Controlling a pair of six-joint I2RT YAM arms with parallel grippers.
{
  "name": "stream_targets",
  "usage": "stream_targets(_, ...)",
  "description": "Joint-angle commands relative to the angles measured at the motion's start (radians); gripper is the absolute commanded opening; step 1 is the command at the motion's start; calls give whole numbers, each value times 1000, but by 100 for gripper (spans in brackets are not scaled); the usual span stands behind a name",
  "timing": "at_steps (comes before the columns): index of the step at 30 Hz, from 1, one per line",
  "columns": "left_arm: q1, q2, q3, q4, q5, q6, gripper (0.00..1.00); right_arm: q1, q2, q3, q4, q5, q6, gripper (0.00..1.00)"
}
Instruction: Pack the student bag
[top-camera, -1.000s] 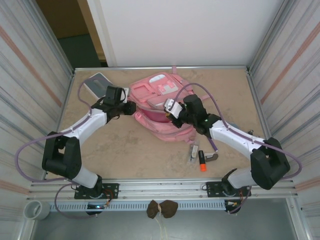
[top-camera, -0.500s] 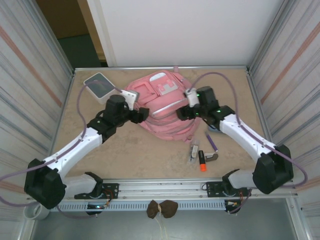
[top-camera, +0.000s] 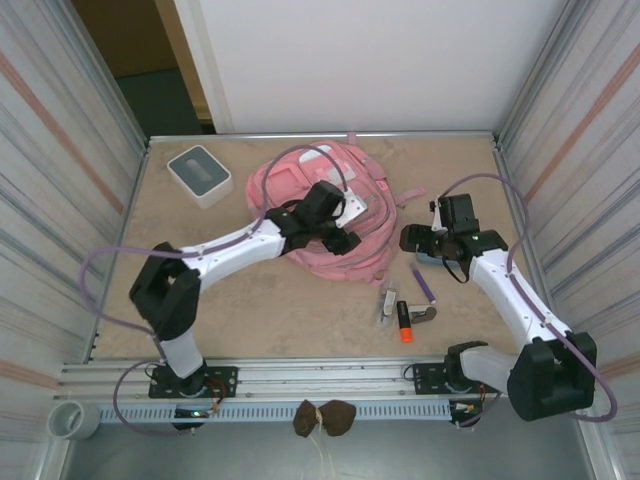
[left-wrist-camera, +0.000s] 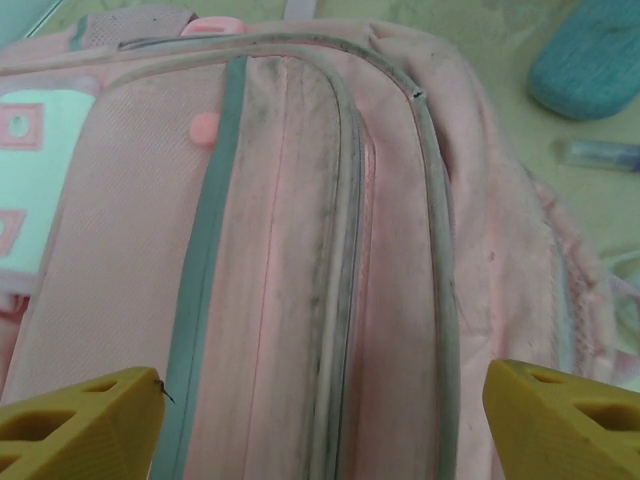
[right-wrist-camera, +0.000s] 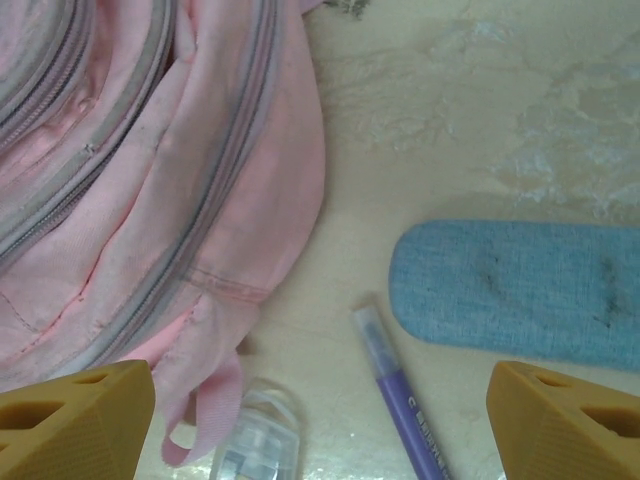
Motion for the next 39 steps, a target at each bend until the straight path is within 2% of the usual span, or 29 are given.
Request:
stream_targets(1,18,56,100,-100,-59,37,80,-3,-31,-31,-18,-19,64,85)
stream_targets(6,45,111,149,-103,25,11,69,-10,-21,-34,-39,39,66,85)
stream_targets(11,60,165,177,-121,68,29,55,-82,-28,-55,-44,45,95,86)
stream_targets(14,75,162,177,-121,114,24,36,-148,-28,-82,-43,41,133,88)
stream_targets(16,93,140,166,-105,167,-5,15,-187,-11,-102,-45,28,167,89)
stream_targets(19,128,82,125,-36,298,-69,4,-210,5,-137,-40,54,221,90)
stream_targets(21,153,39,96,18,383,-116,1,-219,13,-163,-14,48,263,91)
stream_targets(25,197,-13,60,86,499,-173,0,-239,69,-190,101,1,341,95)
stream_targets(33,215,-6,70,69,508,-153,0,-279,283,-75,240,-16,361,96)
stream_targets(39,215,0,74,60,503,-151,0,-286,386,14,247,24,330,96)
